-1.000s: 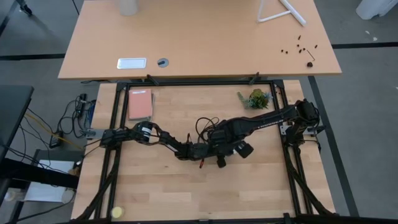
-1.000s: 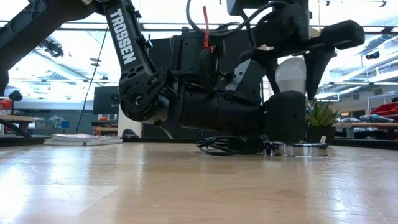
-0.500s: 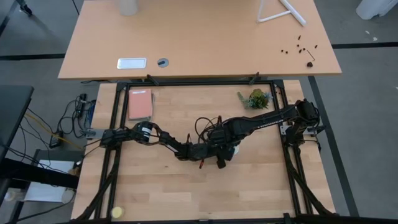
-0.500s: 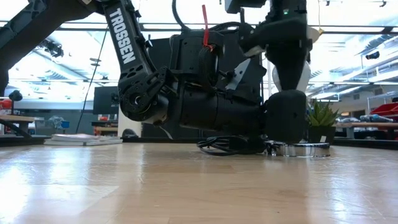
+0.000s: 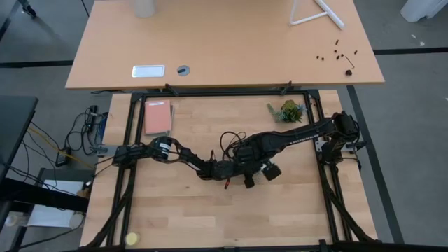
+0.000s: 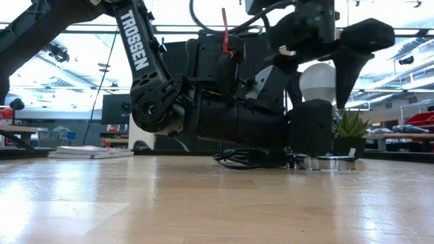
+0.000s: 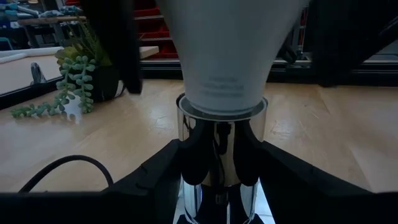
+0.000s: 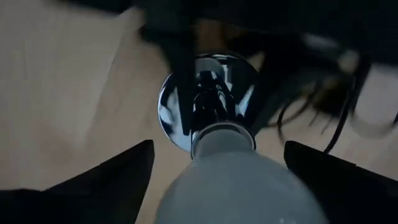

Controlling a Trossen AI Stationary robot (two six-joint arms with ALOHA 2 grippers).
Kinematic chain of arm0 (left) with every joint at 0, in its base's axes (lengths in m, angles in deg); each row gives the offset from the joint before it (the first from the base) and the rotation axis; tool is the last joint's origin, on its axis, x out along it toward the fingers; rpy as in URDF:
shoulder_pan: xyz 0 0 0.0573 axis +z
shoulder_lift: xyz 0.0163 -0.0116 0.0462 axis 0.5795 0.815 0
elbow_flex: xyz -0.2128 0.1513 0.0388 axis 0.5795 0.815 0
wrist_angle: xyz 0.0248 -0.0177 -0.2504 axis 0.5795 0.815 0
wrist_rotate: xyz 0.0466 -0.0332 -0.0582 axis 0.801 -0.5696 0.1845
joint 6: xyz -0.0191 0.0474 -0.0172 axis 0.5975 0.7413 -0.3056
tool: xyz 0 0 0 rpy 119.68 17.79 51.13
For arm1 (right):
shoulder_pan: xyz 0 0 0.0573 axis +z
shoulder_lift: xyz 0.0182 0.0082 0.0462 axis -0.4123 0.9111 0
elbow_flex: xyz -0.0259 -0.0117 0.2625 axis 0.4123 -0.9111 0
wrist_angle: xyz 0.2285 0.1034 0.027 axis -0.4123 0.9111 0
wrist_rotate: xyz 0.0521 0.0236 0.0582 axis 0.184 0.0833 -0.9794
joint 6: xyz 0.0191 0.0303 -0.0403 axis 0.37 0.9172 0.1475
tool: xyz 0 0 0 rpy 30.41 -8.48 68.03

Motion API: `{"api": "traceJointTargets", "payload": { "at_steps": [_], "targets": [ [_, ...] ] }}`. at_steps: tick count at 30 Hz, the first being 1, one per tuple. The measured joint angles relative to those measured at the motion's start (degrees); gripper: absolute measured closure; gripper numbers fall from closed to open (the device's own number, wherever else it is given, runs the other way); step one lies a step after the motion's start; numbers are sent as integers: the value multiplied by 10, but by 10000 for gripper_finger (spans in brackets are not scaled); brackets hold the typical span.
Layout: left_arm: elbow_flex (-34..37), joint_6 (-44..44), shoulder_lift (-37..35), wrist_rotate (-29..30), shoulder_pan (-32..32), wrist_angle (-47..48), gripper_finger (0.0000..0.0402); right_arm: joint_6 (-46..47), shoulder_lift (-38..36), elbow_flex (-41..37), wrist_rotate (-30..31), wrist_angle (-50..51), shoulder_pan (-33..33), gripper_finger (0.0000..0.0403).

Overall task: Screw lightbulb
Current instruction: Insert the lightbulb into the lamp

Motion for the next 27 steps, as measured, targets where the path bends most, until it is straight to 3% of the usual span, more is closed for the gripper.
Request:
{"api": "traceJointTargets", "payload": {
  "at_steps": [5,9,14,17,21,27],
  "targets": [
    [0,0,0,0,0,0,202,-164,0,0,13,-2,4,39],
    [0,1,0,0,0,0,202,-194,0,0,33,-2,3,73],
    [0,0,0,0,0,0,202,-203,0,0,35,0,3,147],
    [0,0,0,-1,0,0,202,-197,0,0,30,1,3,154],
    [0,0,0,-3,0,1,202,-93,0,0,16,-2,2,154],
    [0,2,0,-3,-2,1,202,180,0,-1,6,-11,2,154]
  ]
}}
